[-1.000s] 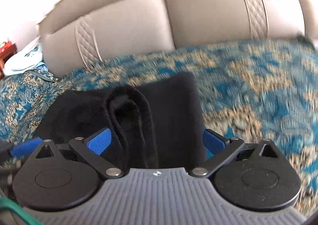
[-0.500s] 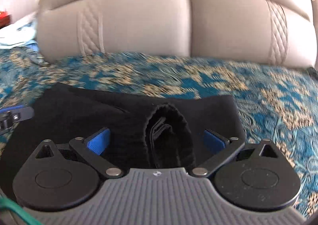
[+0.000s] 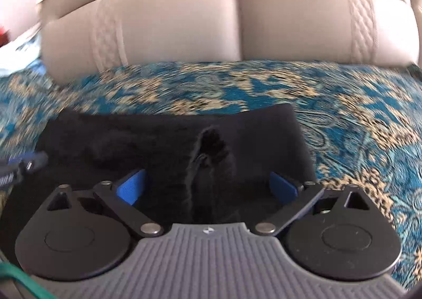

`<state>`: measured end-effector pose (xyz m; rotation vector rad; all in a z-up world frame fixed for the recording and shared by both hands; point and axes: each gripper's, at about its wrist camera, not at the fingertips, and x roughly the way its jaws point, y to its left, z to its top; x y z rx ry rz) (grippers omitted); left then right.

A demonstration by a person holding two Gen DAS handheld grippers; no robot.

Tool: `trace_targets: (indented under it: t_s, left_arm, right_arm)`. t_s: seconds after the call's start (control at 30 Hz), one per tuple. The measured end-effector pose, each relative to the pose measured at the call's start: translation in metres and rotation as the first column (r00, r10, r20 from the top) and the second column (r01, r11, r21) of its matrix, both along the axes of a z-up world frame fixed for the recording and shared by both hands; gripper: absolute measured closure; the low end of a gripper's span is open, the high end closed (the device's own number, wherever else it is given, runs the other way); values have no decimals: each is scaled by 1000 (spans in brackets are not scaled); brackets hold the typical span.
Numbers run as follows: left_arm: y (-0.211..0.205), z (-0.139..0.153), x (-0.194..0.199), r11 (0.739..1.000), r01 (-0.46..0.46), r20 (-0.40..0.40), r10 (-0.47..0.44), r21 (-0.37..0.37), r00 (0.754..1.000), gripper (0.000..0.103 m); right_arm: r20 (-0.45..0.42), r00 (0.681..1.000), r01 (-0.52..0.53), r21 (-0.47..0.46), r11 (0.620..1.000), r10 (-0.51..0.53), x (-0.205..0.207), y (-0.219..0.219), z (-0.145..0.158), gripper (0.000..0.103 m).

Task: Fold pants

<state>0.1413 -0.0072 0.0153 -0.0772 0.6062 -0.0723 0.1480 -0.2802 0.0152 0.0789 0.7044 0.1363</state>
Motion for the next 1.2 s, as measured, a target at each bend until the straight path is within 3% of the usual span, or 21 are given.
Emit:
trace_targets:
  t_s: [0.1, 0.17, 0.33, 0.43, 0.9, 1.2]
  left_arm:
    - [-1, 0, -2, 1000, -1, 6, 1, 8, 1000, 75]
    - [-2, 0, -2, 1000, -6, 7, 5, 17, 1000, 74]
    - [-4, 3, -1, 1000, -11, -3, 11, 22, 1000, 72]
    - [-6, 4, -1, 1000, -1, -8, 2, 25, 1000, 69]
    - [-43, 2, -2, 994, 66, 14, -67, 82, 998, 62]
    - [-54, 0, -1, 990, 89, 33, -93, 113, 995, 59]
  right_arm:
    - [20, 997, -75, -63, 995, 76, -8, 15, -1, 26]
    - [26, 996, -82, -74, 994, 84, -11, 20, -1, 29]
    - [39, 998, -54, 16, 998, 53, -11, 9, 3, 48]
    - [67, 997, -47, 11, 999, 46, -13, 8, 4, 59]
    - [100, 987, 127, 0, 992, -126, -4, -24, 8, 64]
    - [118, 983, 141, 0, 990, -140, 2, -35, 8, 64]
